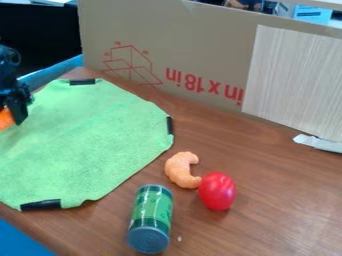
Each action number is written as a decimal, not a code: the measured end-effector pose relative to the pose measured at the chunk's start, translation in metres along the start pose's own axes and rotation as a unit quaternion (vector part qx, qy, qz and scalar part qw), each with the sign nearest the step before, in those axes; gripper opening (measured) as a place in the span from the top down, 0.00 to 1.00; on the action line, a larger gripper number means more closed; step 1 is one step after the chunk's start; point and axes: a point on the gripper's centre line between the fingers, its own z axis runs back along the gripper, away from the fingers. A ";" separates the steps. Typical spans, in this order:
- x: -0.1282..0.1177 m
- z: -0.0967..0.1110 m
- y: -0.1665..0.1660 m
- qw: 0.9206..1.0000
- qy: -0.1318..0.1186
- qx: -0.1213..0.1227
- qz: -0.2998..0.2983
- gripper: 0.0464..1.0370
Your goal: Move the object to the left side of the cloth.
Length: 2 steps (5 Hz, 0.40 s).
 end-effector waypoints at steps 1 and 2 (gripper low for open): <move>-0.006 0.005 -0.002 1.000 -0.015 0.002 -0.017 0.42; -0.008 -0.001 0.000 1.000 -0.028 -0.002 -0.014 0.25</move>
